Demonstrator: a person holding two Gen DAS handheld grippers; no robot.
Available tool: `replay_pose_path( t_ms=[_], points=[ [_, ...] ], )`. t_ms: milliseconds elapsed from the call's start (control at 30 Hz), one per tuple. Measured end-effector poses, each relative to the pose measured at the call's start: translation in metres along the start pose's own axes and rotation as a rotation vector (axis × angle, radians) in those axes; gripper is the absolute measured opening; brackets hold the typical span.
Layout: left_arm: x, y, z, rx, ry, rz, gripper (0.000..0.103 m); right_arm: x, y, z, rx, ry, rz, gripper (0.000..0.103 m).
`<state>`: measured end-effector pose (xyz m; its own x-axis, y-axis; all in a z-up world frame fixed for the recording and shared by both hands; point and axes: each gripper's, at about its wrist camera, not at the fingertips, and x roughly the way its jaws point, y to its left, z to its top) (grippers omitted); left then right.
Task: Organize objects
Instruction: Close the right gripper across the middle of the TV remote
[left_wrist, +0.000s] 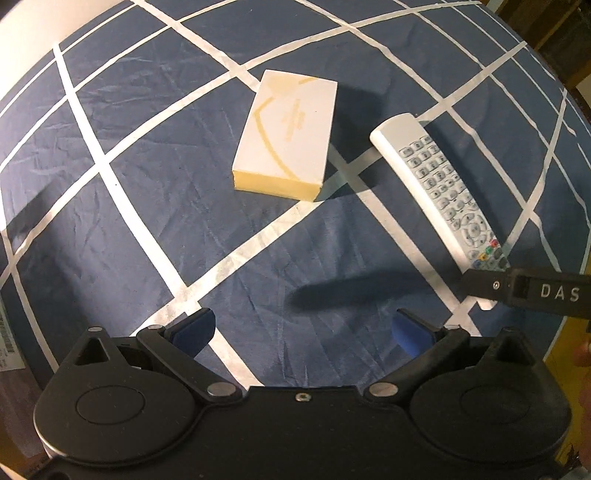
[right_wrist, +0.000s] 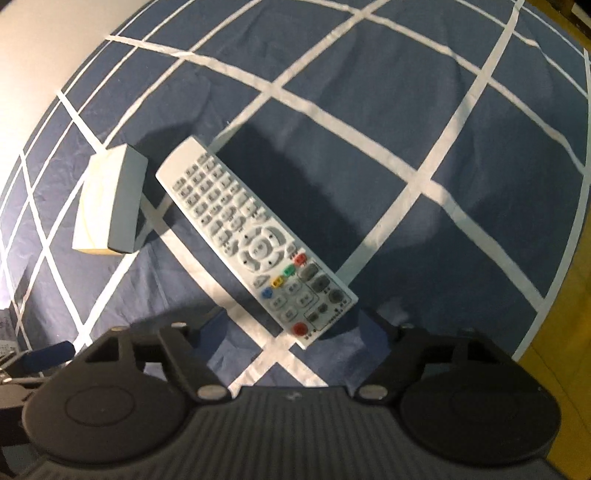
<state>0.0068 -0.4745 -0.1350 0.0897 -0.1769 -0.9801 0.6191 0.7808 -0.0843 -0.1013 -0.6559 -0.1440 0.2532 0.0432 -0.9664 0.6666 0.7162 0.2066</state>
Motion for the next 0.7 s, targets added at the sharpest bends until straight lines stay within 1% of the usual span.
replay_pose_path(
  t_ms=[100,233,300,500,700],
  points=[
    [0.002,0.001,0.001,0.002,0.007,0.000,0.103,0.006,0.001,-0.002,-0.002,0.009,-0.012,0.077],
    [0.004,-0.001,0.003,0.014,0.010,0.001,0.103,0.012,-0.002,-0.003,-0.003,0.013,-0.039,0.069],
    [0.004,-0.003,0.005,0.019,0.011,0.001,0.103,0.011,-0.005,-0.001,-0.002,0.005,-0.057,0.067],
    [0.003,-0.015,0.013,0.043,0.002,-0.008,0.103,0.004,-0.024,0.007,0.044,-0.018,-0.085,0.067],
    [0.003,-0.031,0.027,0.072,0.000,-0.024,0.103,-0.002,-0.041,0.027,0.072,-0.049,-0.100,0.067]
  ],
)
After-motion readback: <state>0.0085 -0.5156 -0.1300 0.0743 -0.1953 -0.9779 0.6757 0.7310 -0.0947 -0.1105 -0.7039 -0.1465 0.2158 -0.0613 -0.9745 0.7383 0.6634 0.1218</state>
